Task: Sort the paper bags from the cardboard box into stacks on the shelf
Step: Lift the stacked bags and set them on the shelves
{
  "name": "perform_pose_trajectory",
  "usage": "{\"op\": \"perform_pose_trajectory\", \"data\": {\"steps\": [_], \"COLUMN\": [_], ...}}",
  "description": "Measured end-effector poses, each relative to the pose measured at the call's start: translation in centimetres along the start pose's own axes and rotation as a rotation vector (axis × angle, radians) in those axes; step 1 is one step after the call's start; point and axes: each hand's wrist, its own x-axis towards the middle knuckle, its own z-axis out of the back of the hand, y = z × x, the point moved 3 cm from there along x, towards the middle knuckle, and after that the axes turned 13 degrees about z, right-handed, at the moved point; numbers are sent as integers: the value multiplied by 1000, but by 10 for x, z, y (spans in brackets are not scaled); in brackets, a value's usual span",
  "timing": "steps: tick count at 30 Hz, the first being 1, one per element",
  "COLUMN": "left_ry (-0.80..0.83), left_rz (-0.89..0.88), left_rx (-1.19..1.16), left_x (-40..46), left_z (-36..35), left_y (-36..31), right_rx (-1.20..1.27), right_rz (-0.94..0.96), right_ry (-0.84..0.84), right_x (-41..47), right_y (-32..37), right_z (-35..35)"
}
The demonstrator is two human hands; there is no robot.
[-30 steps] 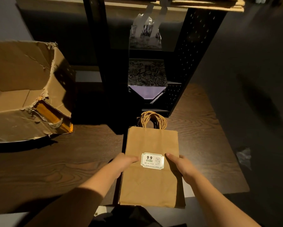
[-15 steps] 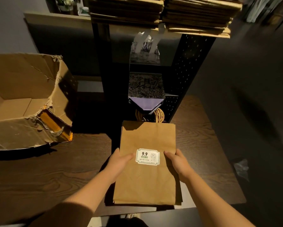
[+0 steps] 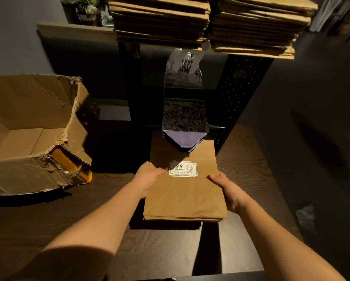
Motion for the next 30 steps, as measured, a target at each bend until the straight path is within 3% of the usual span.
{"op": "perform_pose_trajectory", "data": {"steps": [6, 11, 16, 22, 28, 30], "left_ry": [-113, -67, -43, 115, 238, 213], "left_rz": [-47, -93, 117, 287, 282, 246], "left_rx": [83, -28, -63, -87, -311, -368], "left_x": [14, 18, 19, 21, 7, 6], "left_z": [3, 2, 1, 14, -1, -4], "left_y": [-15, -39, -32, 41, 68, 67], "right_rx": [-64, -87, -77, -51, -84, -114], "right_rz": [173, 276, 226, 132, 83, 49], "right_ry": [-17, -14, -81, -115, -118, -144], "right_x": [10, 21, 37, 50, 62, 65], "right_y": [15, 31, 23, 5, 4, 4], "right_z": [-4, -7, -9, -3, -1, 1]}}
